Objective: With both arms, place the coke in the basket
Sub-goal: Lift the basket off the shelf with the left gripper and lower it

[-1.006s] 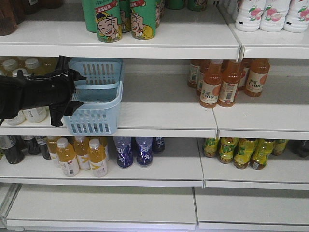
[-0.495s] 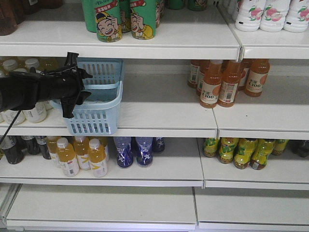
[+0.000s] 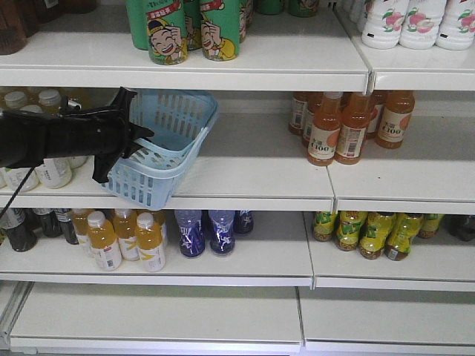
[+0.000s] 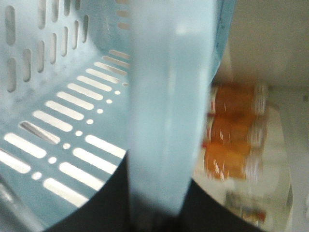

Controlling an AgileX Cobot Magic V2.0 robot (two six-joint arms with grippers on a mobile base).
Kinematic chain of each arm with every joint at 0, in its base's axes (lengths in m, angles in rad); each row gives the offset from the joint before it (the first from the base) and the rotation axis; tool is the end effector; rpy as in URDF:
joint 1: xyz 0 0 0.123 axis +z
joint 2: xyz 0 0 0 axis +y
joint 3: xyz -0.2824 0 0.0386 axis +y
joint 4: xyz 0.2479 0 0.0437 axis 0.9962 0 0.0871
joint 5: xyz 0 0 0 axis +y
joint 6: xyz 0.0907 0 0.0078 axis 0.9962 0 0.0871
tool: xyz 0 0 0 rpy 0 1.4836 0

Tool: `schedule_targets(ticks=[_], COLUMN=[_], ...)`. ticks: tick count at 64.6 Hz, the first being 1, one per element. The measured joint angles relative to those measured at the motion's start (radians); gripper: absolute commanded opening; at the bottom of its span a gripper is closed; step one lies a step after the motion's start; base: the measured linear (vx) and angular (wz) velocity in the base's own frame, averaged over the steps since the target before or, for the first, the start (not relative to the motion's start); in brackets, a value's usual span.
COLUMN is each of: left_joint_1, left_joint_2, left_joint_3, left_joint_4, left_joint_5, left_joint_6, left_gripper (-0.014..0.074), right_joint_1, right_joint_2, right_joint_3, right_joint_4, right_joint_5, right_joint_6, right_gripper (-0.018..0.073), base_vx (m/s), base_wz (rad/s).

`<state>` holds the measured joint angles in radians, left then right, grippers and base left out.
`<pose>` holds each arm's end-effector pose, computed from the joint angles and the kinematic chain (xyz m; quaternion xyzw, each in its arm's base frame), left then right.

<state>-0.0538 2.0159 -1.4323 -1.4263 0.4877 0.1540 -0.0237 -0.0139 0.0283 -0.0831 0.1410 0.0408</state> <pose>0.4522 -0.0667 0.2174 -0.3870 0.7683 -0.4491 0.2415 0.0564 -0.0024 0.1915 -0.0025 0.7306 -0.0265 0.6822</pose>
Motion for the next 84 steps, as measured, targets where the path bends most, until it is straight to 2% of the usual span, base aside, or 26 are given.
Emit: schedule_targets(ticks=[16,32,43,49,54,61,69,75,84], left_joint_1=[0.064,0.072,0.051,0.022,-0.007,-0.068,-0.134,-0.176,-0.195], left_joint_2=[-0.02,-0.076,-0.13,-0.161,-0.189,-0.238,-0.281,-0.304,-0.321], left_joint_3=[0.0,0.001,0.001,0.004,0.029,0.1,0.216,0.316,0.468], left_joint_4=[0.084,0.196,0.316,0.412,0.438,0.424,0.374,0.31,0.187], left_joint_5=[0.306,0.571,0.686,0.709,0.71,0.706,0.689,0.652,0.586], left_joint_6=[0.123,0.207,0.22,0.22,0.225,0.271,0.333,0.387,0.492], left_gripper=[-0.0008,-0.0008,-0.0008,-0.0008,-0.0008,-0.0008,-0.0008,-0.0008,-0.0008], right_joint_1=[0.0,0.0,0.0,0.0,0.0,0.0,0.0,0.0,0.0], right_joint_2=[0.0,0.0,0.0,0.0,0.0,0.0,0.0,0.0,0.0], right_joint_3=[0.0,0.0,0.0,0.0,0.0,0.0,0.0,0.0,0.0], right_joint_4=[0.0,0.0,0.0,0.0,0.0,0.0,0.0,0.0,0.0], right_joint_5=[0.0,0.0,0.0,0.0,0.0,0.0,0.0,0.0,0.0], right_joint_6=[0.0,0.0,0.0,0.0,0.0,0.0,0.0,0.0,0.0], right_gripper=[-0.001,-0.001,-0.001,-0.001,-0.001,-0.001,-0.001,-0.001,-0.001], base_vx=[0.0,0.0,0.0,0.0,0.0,0.0,0.0,0.0,0.0], base_wz=[0.0,0.0,0.0,0.0,0.0,0.0,0.0,0.0,0.0])
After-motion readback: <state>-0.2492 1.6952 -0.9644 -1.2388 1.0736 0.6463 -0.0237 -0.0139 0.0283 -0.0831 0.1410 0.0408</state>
